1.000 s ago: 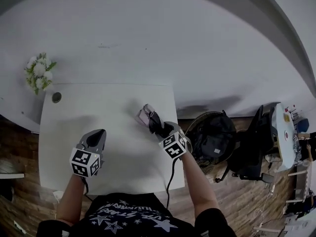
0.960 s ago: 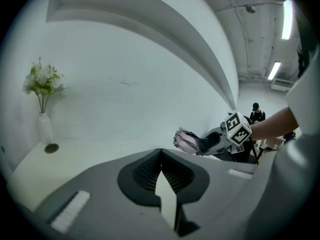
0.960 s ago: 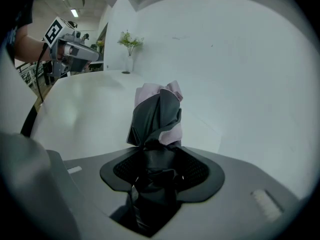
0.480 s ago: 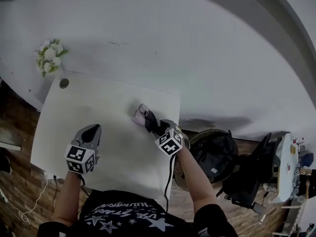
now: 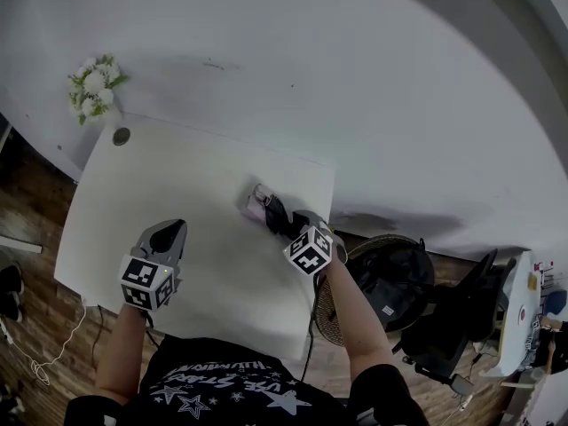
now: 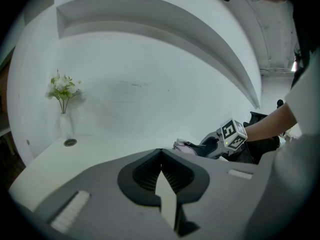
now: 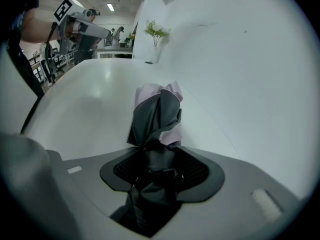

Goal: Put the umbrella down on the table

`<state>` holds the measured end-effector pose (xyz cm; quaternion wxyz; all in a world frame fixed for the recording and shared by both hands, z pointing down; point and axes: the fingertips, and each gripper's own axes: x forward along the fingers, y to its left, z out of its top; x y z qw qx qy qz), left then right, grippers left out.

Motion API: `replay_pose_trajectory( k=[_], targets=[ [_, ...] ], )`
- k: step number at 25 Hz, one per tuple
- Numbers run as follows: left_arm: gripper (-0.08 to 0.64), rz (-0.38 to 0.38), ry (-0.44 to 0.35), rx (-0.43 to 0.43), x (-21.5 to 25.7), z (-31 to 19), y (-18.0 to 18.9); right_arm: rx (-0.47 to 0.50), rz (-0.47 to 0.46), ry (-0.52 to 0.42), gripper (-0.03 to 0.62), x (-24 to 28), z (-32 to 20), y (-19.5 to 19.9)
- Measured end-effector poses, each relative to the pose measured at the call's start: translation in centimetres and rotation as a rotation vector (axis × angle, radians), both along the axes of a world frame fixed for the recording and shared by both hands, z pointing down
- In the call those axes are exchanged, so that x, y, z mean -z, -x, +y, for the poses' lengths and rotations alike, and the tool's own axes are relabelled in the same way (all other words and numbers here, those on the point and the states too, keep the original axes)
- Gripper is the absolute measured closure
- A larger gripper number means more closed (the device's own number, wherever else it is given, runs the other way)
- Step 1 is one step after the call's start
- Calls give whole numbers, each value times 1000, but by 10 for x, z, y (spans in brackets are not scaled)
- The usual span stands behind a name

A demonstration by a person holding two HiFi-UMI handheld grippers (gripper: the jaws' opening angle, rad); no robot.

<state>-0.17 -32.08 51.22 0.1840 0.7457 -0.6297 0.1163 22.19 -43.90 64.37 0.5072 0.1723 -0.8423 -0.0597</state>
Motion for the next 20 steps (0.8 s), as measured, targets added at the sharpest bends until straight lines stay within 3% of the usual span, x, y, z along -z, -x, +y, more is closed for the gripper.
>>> replay_pose_trajectory(
  k=[7, 20],
  targets=[
    [557, 6, 9, -11, -3, 1, 1, -47, -11, 12, 342, -6, -2, -5],
    [557, -3, 29, -38, -14, 12, 8, -13, 25, -130, 314, 9, -4, -7]
  ],
)
